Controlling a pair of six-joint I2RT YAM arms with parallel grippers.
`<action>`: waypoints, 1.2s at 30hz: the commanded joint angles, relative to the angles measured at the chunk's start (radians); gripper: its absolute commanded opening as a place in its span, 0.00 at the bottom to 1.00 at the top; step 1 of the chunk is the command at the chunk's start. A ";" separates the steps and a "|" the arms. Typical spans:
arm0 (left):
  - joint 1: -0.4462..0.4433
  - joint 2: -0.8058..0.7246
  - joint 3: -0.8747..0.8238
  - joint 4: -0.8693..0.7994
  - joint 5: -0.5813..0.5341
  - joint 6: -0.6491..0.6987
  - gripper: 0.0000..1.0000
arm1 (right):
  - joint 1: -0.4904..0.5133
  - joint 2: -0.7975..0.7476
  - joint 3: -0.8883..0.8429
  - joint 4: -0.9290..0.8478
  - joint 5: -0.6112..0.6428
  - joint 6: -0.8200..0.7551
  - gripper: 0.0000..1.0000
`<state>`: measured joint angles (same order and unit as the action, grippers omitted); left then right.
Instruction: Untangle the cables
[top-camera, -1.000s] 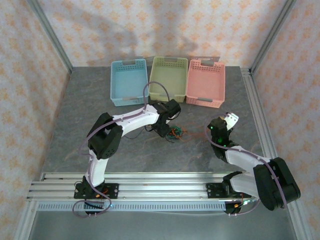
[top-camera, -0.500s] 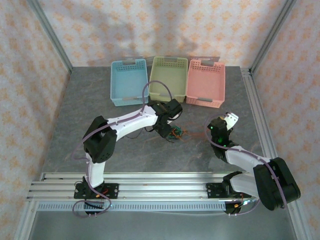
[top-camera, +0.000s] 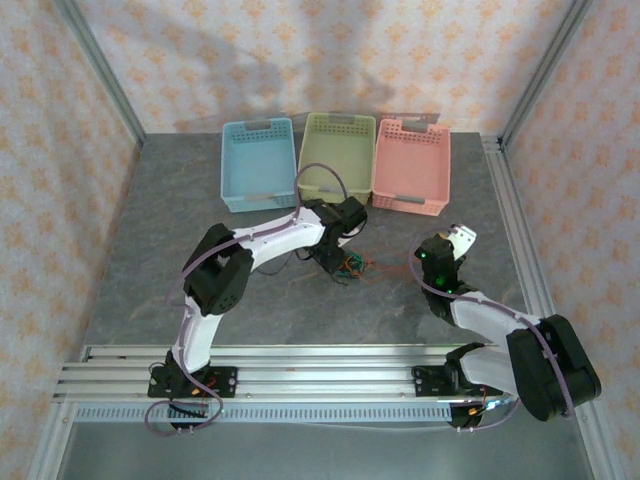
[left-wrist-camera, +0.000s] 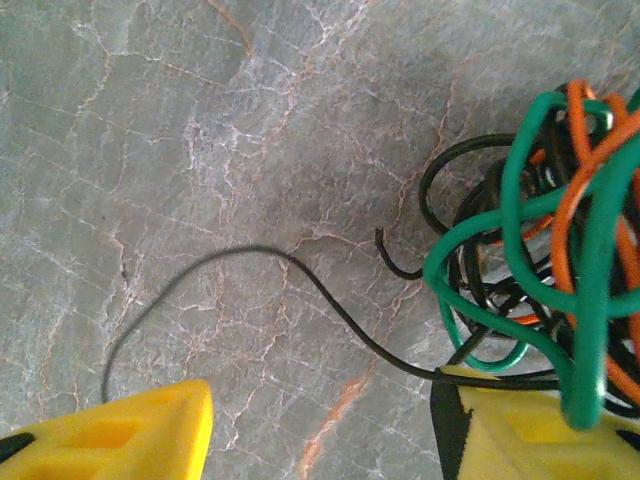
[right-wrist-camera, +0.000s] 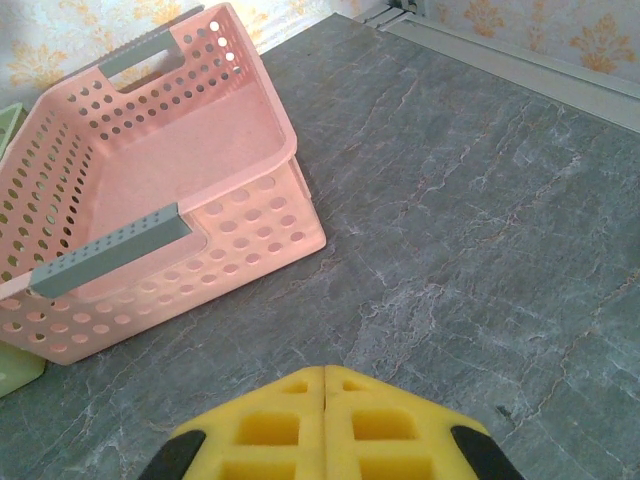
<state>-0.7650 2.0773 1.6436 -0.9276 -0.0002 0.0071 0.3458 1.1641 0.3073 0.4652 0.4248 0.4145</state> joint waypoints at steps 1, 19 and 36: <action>0.011 0.019 0.036 0.001 0.008 0.024 0.59 | -0.006 0.007 0.024 0.026 -0.001 -0.016 0.00; 0.020 -0.082 -0.038 -0.017 -0.106 0.028 0.68 | -0.006 0.011 0.027 0.026 -0.003 -0.017 0.00; 0.140 -0.004 -0.031 -0.024 -0.089 0.001 0.71 | -0.005 0.014 0.029 0.026 -0.009 -0.017 0.00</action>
<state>-0.6407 2.0487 1.6077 -0.9276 -0.0826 0.0235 0.3458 1.1709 0.3084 0.4725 0.4175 0.4068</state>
